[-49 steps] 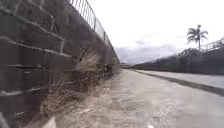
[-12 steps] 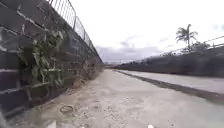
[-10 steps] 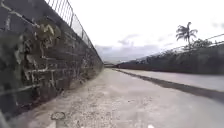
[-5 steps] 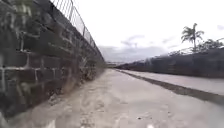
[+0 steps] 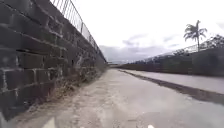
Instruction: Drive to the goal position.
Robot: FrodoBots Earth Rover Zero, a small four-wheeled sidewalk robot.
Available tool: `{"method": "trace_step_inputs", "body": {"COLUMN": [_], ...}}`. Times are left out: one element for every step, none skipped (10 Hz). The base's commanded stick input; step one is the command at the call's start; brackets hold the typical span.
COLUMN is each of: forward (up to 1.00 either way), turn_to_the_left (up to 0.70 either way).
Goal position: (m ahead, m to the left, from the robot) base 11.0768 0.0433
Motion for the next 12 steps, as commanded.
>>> {"method": "trace_step_inputs", "body": {"forward": [1.00,1.00,1.00,1.00,1.00,1.00,1.00,1.00,1.00,1.00,1.00,1.00], "turn_to_the_left": [0.00,0.00,0.00,0.00,0.00,0.00,0.00,0.00,0.00,0.00,0.00,0.00]}}
